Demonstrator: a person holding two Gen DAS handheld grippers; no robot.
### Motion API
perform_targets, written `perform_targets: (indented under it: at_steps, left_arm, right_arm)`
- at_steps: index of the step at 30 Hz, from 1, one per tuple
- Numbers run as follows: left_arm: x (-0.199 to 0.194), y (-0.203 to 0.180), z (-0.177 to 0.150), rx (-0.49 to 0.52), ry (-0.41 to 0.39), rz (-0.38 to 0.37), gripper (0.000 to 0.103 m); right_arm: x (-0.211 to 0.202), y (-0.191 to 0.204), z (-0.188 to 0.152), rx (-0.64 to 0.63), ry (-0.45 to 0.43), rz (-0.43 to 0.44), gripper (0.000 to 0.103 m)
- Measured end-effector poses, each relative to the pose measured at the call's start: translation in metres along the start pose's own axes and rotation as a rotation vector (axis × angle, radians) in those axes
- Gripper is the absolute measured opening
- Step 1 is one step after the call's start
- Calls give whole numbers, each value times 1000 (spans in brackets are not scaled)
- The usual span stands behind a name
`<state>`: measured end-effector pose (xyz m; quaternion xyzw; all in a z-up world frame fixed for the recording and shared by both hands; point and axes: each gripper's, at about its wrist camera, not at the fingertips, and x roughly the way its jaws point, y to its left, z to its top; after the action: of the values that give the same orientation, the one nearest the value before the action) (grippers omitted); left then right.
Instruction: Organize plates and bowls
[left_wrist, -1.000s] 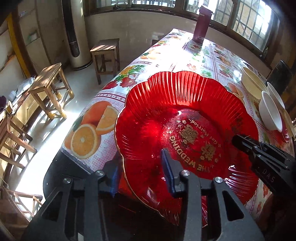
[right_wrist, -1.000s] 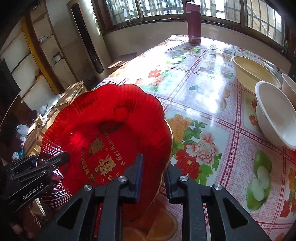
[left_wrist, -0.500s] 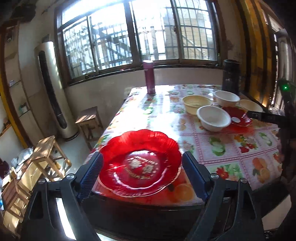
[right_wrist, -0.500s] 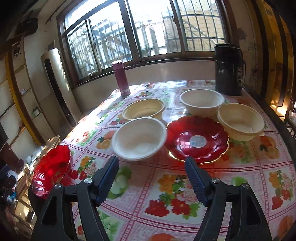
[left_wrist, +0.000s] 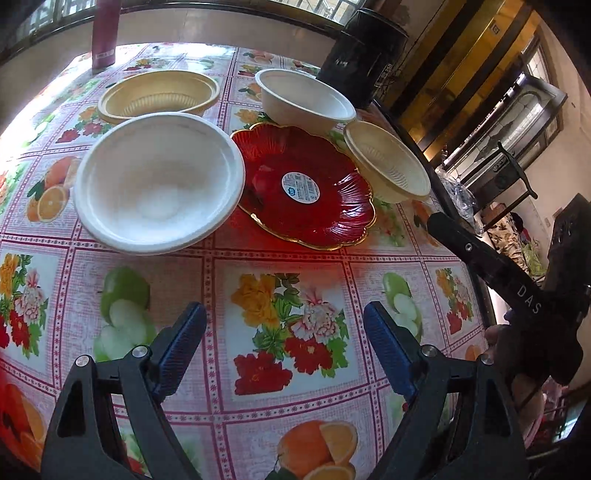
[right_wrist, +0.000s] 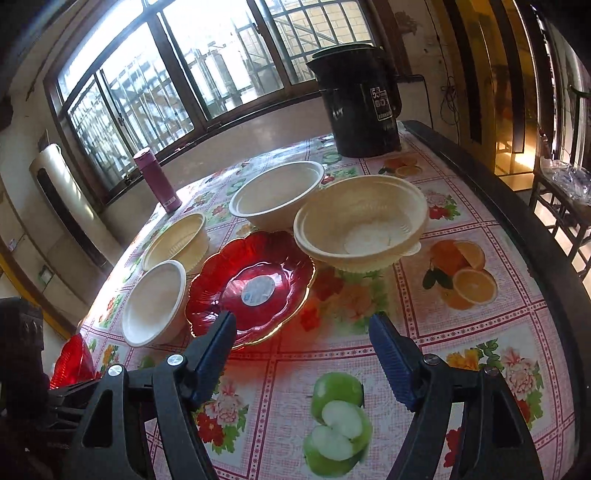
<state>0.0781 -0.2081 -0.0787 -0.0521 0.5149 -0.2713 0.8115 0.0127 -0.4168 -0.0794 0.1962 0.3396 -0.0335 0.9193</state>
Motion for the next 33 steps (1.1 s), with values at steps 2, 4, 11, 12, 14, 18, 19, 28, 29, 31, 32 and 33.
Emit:
perform_targets:
  at_steps: [2, 4, 11, 12, 14, 18, 19, 28, 29, 31, 32, 33]
  left_arm:
    - [9, 1, 6, -44, 10, 12, 87]
    - [15, 5, 14, -81, 17, -5, 87]
    - [41, 16, 38, -202, 77, -68, 87]
    - [44, 17, 40, -208, 90, -74, 87]
    - [47, 18, 44, -223, 93, -91, 87]
    - [51, 23, 54, -257, 130, -136, 87]
    - [53, 23, 57, -263, 132, -140, 87]
    - [59, 35, 69, -311, 104, -139, 83]
    - [59, 37, 70, -310, 102, -137, 79]
    - [58, 41, 70, -307, 94, -127, 70]
    - [57, 44, 70, -304, 92, -115, 64]
    - [57, 46, 70, -301, 91, -106, 62]
  right_arm:
    - [12, -8, 3, 25, 16, 6, 76]
    - [23, -11, 5, 37, 33, 19, 76]
    - [37, -32, 15, 168, 21, 72, 76]
    - [37, -33, 15, 171, 13, 70, 76]
    - [37, -34, 16, 174, 7, 76, 76]
    - [42, -31, 17, 173, 24, 92, 76]
    - [45, -31, 18, 179, 34, 102, 76]
    - [73, -28, 20, 274, 105, 176, 74]
    - [78, -30, 20, 293, 118, 177, 72]
    - [88, -33, 20, 331, 149, 188, 71]
    - [91, -35, 19, 356, 159, 196, 71]
    - [93, -36, 19, 375, 160, 207, 70]
